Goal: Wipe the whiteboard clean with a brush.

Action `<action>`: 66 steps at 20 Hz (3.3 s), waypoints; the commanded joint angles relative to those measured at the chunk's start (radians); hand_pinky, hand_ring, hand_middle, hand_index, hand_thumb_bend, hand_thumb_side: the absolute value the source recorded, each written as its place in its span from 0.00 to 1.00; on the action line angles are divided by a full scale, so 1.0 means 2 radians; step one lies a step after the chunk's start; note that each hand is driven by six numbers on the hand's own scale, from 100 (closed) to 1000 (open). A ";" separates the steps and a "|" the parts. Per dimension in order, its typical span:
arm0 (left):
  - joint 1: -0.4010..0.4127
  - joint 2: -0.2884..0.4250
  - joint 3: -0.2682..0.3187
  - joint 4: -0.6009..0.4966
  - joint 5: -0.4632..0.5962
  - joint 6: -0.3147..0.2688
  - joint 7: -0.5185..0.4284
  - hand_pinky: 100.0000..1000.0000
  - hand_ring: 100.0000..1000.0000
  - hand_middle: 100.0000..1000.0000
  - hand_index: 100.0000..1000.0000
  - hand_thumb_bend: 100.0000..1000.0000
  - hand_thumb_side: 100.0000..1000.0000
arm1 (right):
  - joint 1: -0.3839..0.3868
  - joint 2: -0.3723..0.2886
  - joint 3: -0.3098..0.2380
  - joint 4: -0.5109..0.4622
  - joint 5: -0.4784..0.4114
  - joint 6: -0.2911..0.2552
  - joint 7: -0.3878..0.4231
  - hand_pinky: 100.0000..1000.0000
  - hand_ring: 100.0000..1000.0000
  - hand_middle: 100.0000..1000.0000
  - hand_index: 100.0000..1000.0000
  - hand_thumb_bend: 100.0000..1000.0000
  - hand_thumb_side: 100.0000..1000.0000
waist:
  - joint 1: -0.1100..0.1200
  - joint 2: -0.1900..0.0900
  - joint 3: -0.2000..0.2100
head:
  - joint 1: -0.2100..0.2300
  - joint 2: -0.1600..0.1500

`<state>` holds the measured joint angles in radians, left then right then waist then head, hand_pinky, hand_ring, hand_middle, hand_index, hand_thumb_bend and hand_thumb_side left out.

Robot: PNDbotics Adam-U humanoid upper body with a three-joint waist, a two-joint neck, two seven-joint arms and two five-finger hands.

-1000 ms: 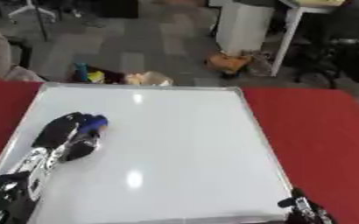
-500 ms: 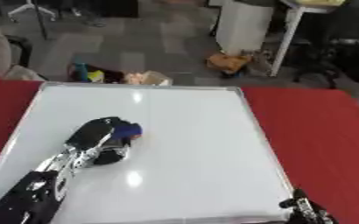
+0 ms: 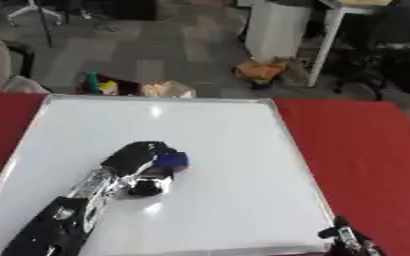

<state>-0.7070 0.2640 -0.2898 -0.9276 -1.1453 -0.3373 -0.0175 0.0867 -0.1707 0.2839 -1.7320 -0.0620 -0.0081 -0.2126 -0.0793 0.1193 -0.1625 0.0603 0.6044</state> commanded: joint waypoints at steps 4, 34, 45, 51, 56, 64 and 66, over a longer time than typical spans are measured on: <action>0.023 0.010 -0.020 -0.022 0.019 0.000 -0.015 0.71 0.77 0.71 0.87 0.00 0.52 | -0.005 -0.006 -0.002 -0.008 0.000 -0.001 -0.001 0.27 0.16 0.00 0.49 0.00 0.80 | 0.002 -0.002 0.001 | 0.000 -0.004; 0.067 0.075 0.094 0.087 -0.077 0.158 0.069 0.77 0.78 0.75 0.86 0.00 0.31 | -0.003 -0.006 -0.007 -0.005 0.001 -0.002 -0.005 0.27 0.16 0.00 0.49 0.00 0.80 | 0.006 -0.004 0.009 | -0.010 -0.004; 0.054 0.089 0.111 0.105 -0.081 0.184 0.088 0.77 0.77 0.75 0.85 0.00 0.26 | -0.002 -0.006 -0.007 -0.005 0.001 -0.002 -0.006 0.27 0.16 0.00 0.49 0.00 0.80 | 0.006 -0.004 0.009 | -0.010 -0.004; 0.058 0.086 0.107 0.088 -0.063 0.173 0.084 0.76 0.78 0.74 0.86 0.00 0.28 | -0.002 -0.007 -0.007 -0.006 0.001 -0.002 -0.006 0.27 0.16 0.00 0.49 0.00 0.80 | 0.005 -0.004 0.010 | -0.012 -0.005; 0.072 0.084 0.080 0.022 -0.017 0.135 0.052 0.73 0.78 0.73 0.88 0.00 0.38 | -0.002 -0.008 -0.006 -0.007 0.001 -0.001 -0.005 0.27 0.17 0.00 0.49 0.00 0.80 | 0.004 -0.004 0.011 | -0.011 -0.006; 0.094 0.092 0.024 -0.118 0.062 0.097 -0.023 0.72 0.78 0.73 0.89 0.00 0.42 | -0.002 -0.009 -0.005 -0.009 0.001 0.000 -0.003 0.27 0.17 0.00 0.49 0.00 0.80 | 0.004 -0.005 0.012 | -0.009 -0.006; 0.095 0.093 0.012 -0.146 0.076 0.092 -0.039 0.72 0.78 0.72 0.89 0.00 0.43 | -0.003 -0.009 -0.005 -0.009 0.001 0.000 -0.003 0.27 0.17 0.00 0.49 0.00 0.80 | 0.004 -0.005 0.012 | -0.008 -0.007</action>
<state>-0.5147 0.4407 -0.2373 -1.1832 -1.0118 -0.1446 -0.0675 0.0877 -0.1722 0.2778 -1.7316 -0.0622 -0.0090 -0.2200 -0.0746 0.1163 -0.1386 0.0428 0.6036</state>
